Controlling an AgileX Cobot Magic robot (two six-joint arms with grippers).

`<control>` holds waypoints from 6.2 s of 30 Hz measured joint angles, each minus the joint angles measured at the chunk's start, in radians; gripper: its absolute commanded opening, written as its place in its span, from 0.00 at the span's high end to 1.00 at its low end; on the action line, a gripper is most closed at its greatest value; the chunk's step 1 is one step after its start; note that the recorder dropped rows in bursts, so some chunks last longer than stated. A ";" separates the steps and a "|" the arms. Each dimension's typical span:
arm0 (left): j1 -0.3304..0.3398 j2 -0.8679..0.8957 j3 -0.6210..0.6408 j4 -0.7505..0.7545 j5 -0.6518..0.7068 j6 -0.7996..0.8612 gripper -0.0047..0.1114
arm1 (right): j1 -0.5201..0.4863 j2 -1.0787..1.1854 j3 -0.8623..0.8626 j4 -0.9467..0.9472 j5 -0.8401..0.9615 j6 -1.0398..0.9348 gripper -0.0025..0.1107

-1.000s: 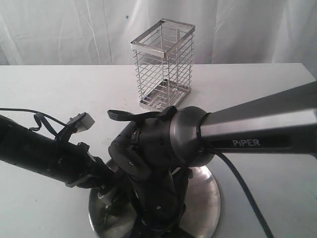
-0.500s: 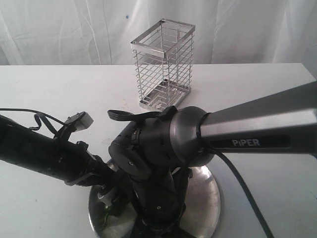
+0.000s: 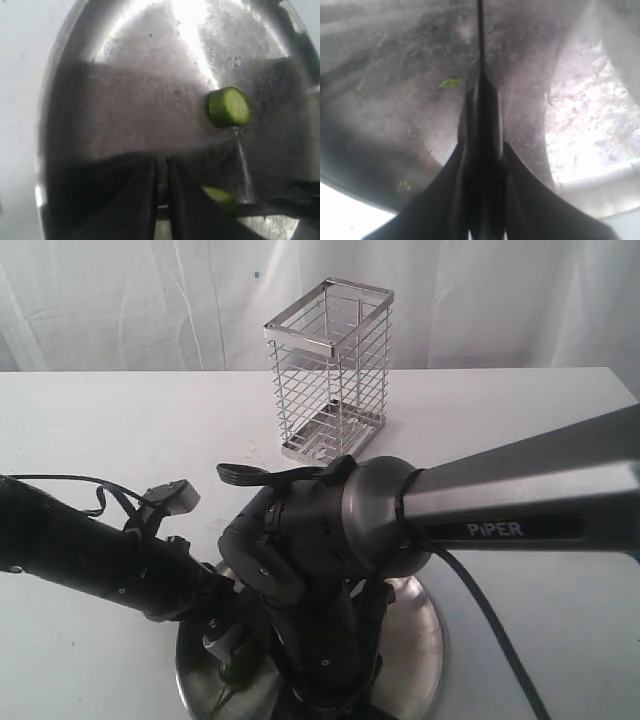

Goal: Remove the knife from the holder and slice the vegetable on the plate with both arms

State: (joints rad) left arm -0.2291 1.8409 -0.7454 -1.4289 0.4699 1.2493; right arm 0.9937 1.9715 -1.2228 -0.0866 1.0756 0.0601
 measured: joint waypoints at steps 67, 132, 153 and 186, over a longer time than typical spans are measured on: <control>-0.006 -0.047 -0.007 0.216 0.073 -0.124 0.82 | 0.000 0.030 -0.002 -0.065 0.069 -0.113 0.71; -0.006 -0.048 -0.007 0.221 0.076 -0.127 0.82 | -0.138 -0.251 0.194 0.161 -0.176 -0.443 0.59; -0.006 -0.048 -0.007 0.222 0.076 -0.127 0.82 | -0.183 -0.251 0.216 0.186 -0.187 -0.497 0.59; -0.006 -0.051 -0.007 0.222 0.072 -0.127 0.82 | -0.184 -0.211 0.254 0.183 -0.249 -0.505 0.93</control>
State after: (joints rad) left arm -0.2349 1.7901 -0.7526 -1.2064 0.5418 1.1223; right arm 0.8093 1.7606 -0.9686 0.0968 0.8265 -0.4447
